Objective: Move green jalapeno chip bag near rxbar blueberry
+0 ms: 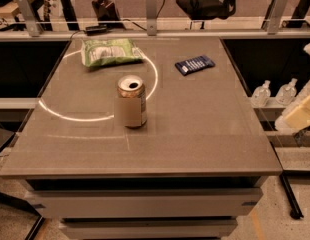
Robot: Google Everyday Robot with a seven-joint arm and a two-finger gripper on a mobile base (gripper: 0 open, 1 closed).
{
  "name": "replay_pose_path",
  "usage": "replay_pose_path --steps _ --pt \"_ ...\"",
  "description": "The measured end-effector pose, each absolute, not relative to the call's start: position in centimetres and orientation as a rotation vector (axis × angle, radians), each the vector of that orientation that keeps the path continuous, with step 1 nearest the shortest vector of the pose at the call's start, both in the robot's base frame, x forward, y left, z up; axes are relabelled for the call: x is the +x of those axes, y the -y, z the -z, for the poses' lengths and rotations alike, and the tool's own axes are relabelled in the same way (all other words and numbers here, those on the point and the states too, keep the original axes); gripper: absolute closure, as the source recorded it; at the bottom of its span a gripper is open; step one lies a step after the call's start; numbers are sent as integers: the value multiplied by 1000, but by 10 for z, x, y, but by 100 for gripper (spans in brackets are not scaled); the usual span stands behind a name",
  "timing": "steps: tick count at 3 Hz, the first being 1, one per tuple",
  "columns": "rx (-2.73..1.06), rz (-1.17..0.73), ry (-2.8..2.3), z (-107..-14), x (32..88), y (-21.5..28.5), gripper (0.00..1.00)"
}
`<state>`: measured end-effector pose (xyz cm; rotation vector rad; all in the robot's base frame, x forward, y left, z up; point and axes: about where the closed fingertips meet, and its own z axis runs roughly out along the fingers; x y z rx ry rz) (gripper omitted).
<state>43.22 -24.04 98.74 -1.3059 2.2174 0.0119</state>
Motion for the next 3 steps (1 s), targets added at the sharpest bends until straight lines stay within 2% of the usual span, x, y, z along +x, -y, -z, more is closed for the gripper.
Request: replay_pose_path --steps 1,3 --pt "-1151 -92 -2134 -968 428 253 0" --pt "-908 -284 -2043 -922 432 234 0"
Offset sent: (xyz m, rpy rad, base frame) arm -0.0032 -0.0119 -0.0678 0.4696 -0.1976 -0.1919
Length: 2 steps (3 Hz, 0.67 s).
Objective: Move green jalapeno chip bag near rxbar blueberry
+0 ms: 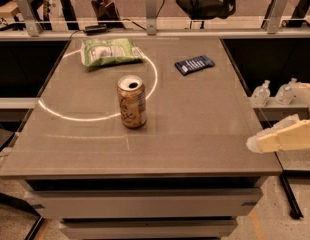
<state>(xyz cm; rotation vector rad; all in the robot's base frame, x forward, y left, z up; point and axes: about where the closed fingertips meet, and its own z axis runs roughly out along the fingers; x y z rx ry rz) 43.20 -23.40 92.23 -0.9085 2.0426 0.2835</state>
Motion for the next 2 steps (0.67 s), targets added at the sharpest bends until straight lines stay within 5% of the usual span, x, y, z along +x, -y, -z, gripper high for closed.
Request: replay_pose_path --steps 2 --pt "-889 -272 -2045 -918 443 225 0"
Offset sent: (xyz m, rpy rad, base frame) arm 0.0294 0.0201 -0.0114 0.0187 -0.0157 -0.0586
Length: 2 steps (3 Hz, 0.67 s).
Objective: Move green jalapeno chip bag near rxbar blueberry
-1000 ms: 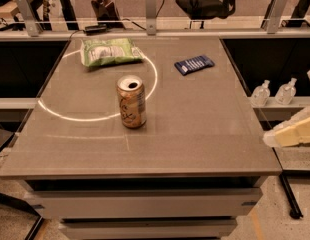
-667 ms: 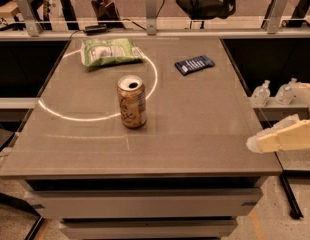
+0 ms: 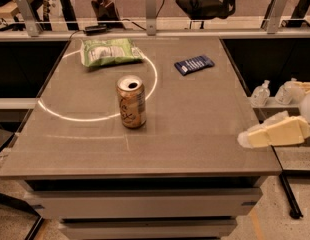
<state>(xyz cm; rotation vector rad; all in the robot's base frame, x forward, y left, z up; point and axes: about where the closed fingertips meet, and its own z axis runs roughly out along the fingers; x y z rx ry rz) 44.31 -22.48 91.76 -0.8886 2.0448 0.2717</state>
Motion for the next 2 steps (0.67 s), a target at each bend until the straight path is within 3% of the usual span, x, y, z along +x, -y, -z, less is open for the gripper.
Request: replay_pose_path --steps 2 --pt "-798 -231 -2001 -904 489 195 0"
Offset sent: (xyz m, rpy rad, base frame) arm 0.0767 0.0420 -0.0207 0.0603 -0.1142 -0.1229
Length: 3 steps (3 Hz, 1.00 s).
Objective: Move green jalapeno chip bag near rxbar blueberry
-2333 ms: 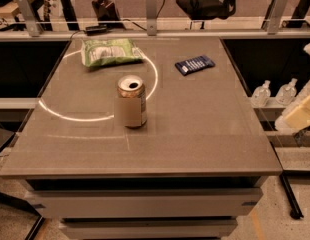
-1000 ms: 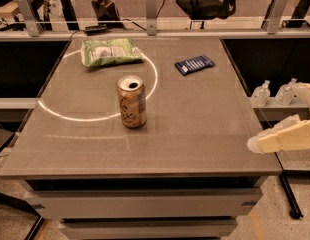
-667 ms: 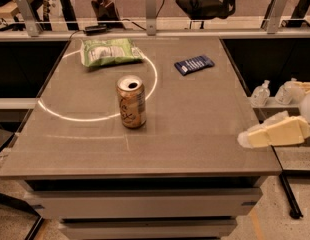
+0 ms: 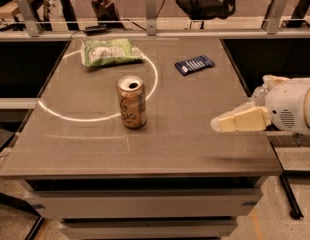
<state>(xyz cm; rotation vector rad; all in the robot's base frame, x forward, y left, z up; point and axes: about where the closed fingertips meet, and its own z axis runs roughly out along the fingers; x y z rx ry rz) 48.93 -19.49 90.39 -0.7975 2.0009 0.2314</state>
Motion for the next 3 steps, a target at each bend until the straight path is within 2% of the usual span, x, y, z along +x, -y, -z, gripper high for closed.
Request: replay_pose_path --steps 3 --pt "-733 -273 -1892 -901 540 122 0"
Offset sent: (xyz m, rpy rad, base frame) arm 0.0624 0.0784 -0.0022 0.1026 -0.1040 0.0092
